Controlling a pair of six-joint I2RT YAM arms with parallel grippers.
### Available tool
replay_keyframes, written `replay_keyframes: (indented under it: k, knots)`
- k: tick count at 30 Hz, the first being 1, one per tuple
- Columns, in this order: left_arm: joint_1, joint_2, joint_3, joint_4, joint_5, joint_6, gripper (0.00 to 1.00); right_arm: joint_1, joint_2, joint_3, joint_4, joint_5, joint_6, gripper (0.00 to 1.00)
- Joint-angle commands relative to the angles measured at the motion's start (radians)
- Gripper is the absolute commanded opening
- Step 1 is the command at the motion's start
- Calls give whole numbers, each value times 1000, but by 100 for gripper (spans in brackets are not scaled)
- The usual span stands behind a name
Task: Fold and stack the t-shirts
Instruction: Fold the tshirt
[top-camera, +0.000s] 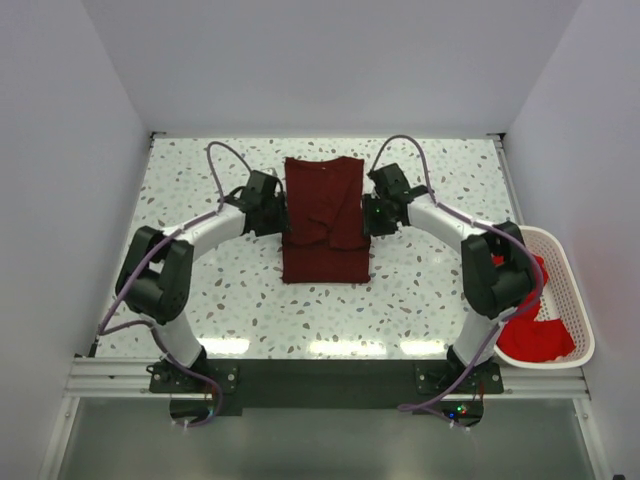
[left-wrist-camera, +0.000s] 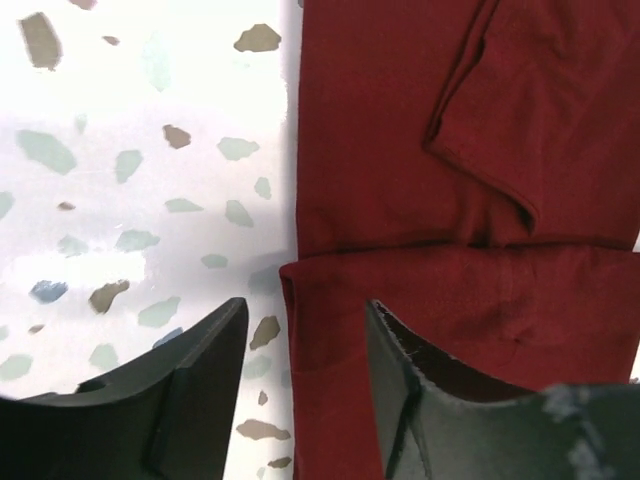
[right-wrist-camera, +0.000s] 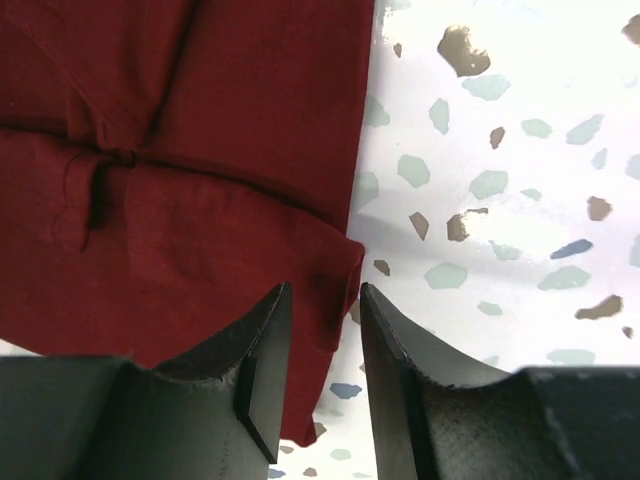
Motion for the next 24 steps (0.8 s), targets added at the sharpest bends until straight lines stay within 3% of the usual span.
replay_keyframes:
  k: [1, 3, 5, 7, 10, 16, 24]
  knots:
    - [-48, -132, -15, 11, -99, -21, 56, 57, -113, 11, 37, 102, -46, 38]
    - [-97, -195, -52, -1, -171, -34, 57, 89, -145, -32, 61, 154, -55, 38]
    - [-186, -215, -69, -36, -221, -58, 51, 137, -181, -65, 100, 178, -61, 38]
    - [-247, -220, -110, -33, -221, -90, 38, 164, -201, -125, 151, 181, -57, 36]
    - [-286, -220, -177, 55, -192, -124, 28, 181, -202, -199, 243, 120, -23, 28]
    - [-318, -134, -256, 166, -133, -139, 22, 195, -161, -286, 417, 39, 54, 10]
    - [-355, -89, -289, 114, -146, -166, 22, 197, -63, -308, 534, 34, 88, 8]
